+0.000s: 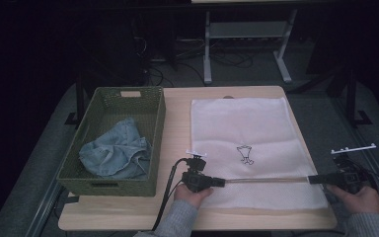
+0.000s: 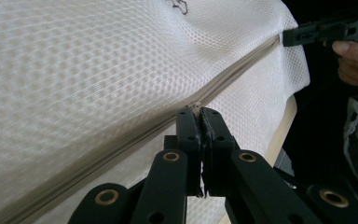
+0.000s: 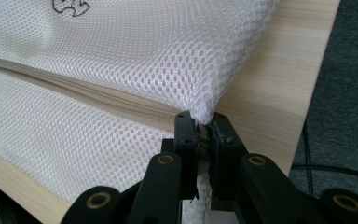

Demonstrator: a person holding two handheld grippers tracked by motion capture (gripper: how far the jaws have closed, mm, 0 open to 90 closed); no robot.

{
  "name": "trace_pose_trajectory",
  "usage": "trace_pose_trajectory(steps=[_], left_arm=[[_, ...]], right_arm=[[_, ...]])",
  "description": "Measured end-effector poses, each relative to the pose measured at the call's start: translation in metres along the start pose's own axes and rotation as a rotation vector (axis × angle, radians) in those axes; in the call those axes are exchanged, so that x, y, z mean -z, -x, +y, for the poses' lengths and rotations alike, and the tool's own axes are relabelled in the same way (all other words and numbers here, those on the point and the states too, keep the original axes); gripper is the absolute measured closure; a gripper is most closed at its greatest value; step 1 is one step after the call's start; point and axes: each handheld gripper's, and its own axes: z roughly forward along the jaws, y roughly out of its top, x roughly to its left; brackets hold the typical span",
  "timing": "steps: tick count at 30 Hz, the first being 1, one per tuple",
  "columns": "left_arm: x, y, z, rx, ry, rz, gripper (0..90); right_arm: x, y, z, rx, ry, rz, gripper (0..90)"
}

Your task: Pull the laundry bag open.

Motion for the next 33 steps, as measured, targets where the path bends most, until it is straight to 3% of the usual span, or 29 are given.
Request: trace_pose_trajectory(steps=[11,25,33], left_arm=[[0.018,-0.006,-0.007,-0.019,-0.003,0.057,87.6],[0.023,-0.006,-0.012,-0.007,-0.008,0.099,87.6],[0.023,-0.004,-0.010,-0.028,-0.028,0.135,87.6]], right_arm=[[-0.001,0.006,-0.002,-0.007,0.002,-0.004,82.7],[0.005,0.018,-0.009,-0.019,0.015,-0.006,82.6],[0.011,0.027,-0.015,-0.029,0.023,-0.021,82.5]])
